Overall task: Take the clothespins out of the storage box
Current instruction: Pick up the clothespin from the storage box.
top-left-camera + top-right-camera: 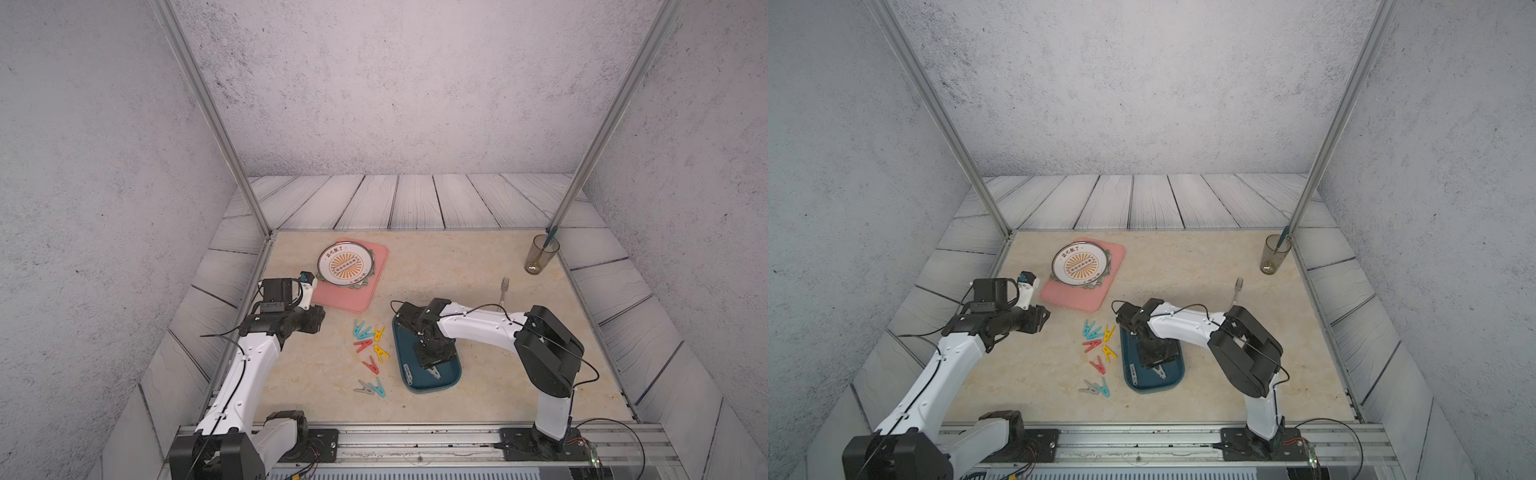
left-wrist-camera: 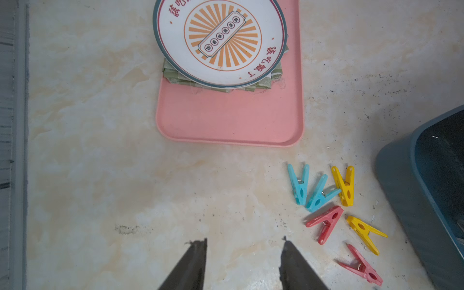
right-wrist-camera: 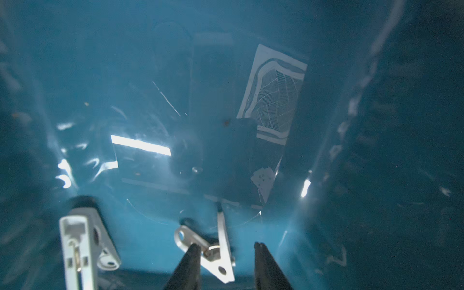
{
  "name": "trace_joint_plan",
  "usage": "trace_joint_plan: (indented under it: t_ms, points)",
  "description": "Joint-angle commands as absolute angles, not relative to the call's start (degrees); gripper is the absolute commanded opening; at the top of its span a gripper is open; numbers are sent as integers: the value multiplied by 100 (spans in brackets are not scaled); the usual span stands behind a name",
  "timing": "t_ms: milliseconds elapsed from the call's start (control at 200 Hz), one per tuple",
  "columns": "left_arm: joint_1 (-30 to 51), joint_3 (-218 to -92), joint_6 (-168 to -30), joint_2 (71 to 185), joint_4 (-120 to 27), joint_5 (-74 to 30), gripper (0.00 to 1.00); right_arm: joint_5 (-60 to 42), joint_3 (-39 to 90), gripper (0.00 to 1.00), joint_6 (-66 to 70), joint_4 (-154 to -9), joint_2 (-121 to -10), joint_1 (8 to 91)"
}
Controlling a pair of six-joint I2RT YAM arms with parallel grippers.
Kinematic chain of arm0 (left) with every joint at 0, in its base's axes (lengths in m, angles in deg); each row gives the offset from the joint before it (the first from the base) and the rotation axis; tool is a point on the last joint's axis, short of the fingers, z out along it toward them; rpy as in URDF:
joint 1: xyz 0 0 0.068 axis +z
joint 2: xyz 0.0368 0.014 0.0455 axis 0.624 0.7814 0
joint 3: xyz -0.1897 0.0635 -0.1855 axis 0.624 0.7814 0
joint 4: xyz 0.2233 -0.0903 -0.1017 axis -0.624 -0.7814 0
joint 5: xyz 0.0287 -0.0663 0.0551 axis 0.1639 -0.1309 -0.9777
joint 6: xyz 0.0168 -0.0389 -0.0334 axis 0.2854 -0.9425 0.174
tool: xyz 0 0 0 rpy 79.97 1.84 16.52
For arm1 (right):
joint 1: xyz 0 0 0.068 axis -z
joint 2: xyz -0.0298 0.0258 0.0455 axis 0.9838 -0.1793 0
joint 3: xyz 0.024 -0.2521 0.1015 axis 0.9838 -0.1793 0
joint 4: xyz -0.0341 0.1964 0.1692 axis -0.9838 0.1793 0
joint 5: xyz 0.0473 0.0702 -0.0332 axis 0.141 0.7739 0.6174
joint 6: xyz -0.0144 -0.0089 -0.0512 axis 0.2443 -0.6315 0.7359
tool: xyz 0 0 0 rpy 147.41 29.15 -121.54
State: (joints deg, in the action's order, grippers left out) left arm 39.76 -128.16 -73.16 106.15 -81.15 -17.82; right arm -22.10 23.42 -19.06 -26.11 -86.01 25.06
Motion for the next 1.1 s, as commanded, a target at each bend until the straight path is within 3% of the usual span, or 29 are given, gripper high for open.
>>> trace_joint_plan:
  t_ms: [0, 290, 621, 891, 1096]
  points:
    - [4029, -12743, -7260, 10573, -8207, -1724, 53, -2071, 2252, 37, -1866, -2789, -8884, 2519]
    - [4032, -12703, -7220, 10607, -8190, -1777, 53, -2148, 2190, 20, -1790, -2889, -8903, 2520]
    - [4029, -12286, -7207, 10105, -7623, -2048, 54, -2085, 2232, 0, -1467, -2805, -8029, 2527]
    - [4023, -11668, -7282, 9360, -6805, -2155, 59, -1354, 2673, 0, -494, -3180, -7449, 2469]
    - [4025, -11582, -7257, 9306, -6713, -2243, 62, -612, 3823, 0, 192, -3061, -8247, 2169]
